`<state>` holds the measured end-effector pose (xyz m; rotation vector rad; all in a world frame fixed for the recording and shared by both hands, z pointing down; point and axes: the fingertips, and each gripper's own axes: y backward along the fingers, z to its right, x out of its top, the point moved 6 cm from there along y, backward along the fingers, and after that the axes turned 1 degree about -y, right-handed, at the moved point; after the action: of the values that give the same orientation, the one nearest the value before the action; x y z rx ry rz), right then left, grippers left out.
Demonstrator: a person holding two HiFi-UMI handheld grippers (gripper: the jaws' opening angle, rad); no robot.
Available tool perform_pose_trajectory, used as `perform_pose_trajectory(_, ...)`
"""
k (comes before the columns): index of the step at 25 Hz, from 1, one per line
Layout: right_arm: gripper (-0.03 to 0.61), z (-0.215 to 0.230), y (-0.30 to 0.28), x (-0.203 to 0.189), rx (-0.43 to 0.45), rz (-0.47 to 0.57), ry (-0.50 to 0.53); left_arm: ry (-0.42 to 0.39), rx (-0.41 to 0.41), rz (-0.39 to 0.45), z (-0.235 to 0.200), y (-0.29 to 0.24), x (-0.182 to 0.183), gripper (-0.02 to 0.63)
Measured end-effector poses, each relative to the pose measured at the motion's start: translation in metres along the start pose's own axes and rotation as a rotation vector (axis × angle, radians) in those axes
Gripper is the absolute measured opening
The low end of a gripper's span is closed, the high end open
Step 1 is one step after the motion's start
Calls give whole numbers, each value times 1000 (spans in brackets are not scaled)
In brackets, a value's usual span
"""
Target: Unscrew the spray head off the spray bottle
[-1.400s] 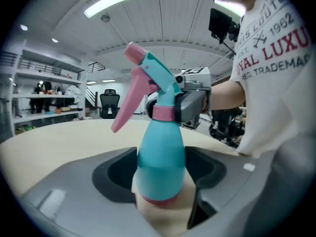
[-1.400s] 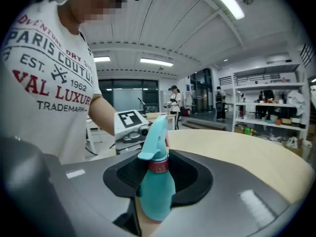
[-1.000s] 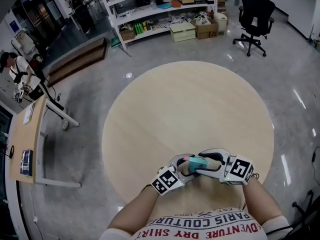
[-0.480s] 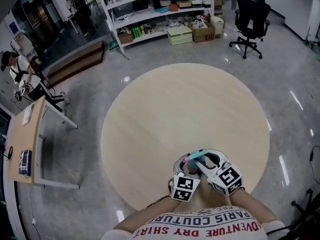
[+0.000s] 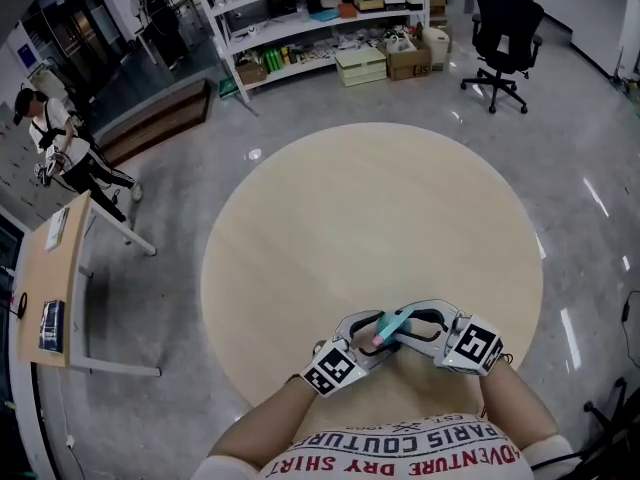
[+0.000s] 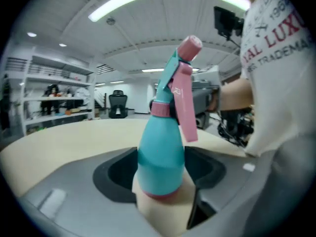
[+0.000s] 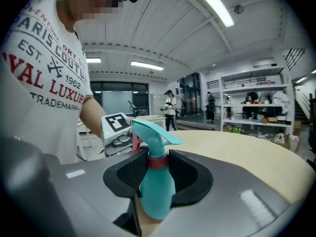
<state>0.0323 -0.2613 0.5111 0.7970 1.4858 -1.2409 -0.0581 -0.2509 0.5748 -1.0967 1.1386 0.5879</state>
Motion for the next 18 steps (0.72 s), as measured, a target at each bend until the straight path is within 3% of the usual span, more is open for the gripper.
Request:
perform_pose_trajectory(3, 133, 3, -2, 0, 122, -24, 37, -126, -154, -50, -7, 6, -3, 274)
perform_pose_trajectory(6, 133, 7, -5, 0, 155, -25, 34, -116, -196, -75, -12, 5, -3, 275)
perform_pose_trajectory(14, 135, 5, -1, -2, 108, 3, -21, -55, -114, -45, -4, 3, -5, 275)
perform_pose_trajectory(17, 151, 4, -2, -1, 1, 6, -26, 2, -39, -33, -3, 1, -5, 275)
perform_pose_trajectory(18, 187, 2, -2, -2, -52, 8, -37, 18, -9, -30, -3, 1, -5, 276)
